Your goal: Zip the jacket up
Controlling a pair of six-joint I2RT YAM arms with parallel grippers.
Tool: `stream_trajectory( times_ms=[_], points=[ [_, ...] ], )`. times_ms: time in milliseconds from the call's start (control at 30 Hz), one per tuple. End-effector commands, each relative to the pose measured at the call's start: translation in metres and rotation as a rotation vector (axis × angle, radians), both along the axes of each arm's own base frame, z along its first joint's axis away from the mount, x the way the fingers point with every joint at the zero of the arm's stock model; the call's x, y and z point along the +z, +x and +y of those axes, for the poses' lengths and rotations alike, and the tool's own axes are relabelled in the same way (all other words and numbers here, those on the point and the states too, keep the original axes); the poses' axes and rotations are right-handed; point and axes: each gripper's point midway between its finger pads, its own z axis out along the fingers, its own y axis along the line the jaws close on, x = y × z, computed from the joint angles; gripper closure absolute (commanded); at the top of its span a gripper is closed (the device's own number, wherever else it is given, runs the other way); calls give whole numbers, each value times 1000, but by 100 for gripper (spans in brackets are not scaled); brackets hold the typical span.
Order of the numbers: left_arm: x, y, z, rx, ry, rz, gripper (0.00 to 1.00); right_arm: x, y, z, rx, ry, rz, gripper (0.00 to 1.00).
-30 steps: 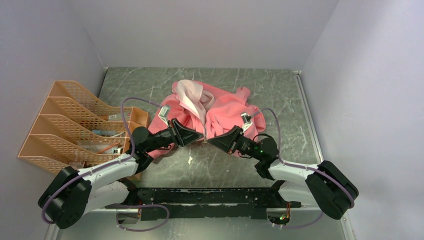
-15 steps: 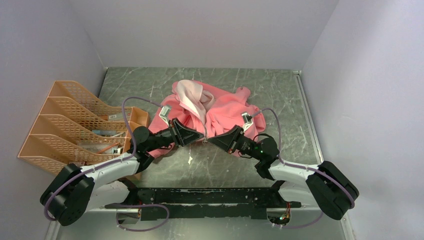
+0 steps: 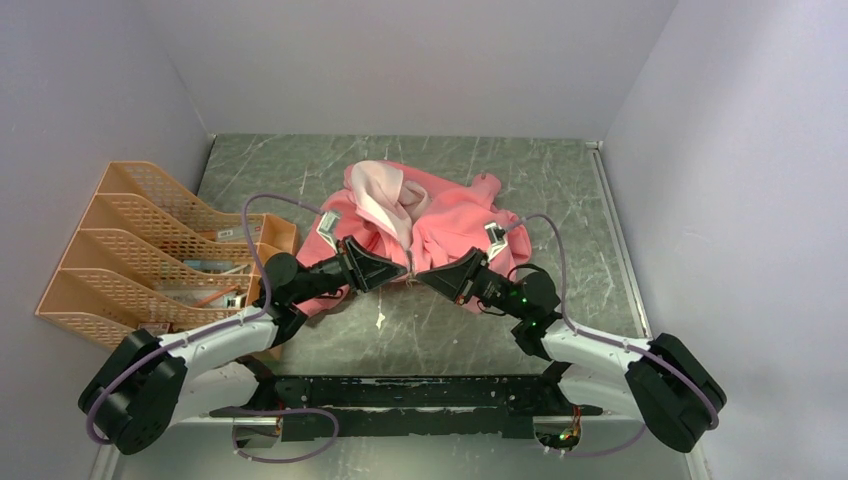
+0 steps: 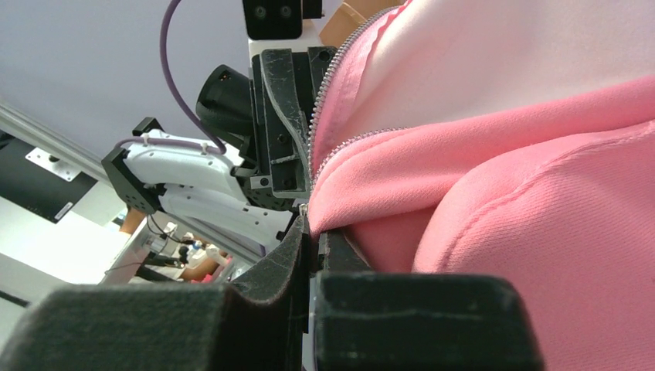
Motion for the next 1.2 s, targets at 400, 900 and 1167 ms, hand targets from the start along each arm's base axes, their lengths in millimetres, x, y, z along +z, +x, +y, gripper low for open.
stream_trajectory(
  times_ms=[400,900,1167],
  points=[
    [-4,-13,-2,-63,-1,-16,92,43,10,0,-55,78,-98,100],
    [2,-4,-6,-39,-13,-14,92,44,8,2,-62,78,-100,100],
    [3,-12,-6,-77,-31,-16,92,46,15,1,-100,51,-111,100]
  ],
)
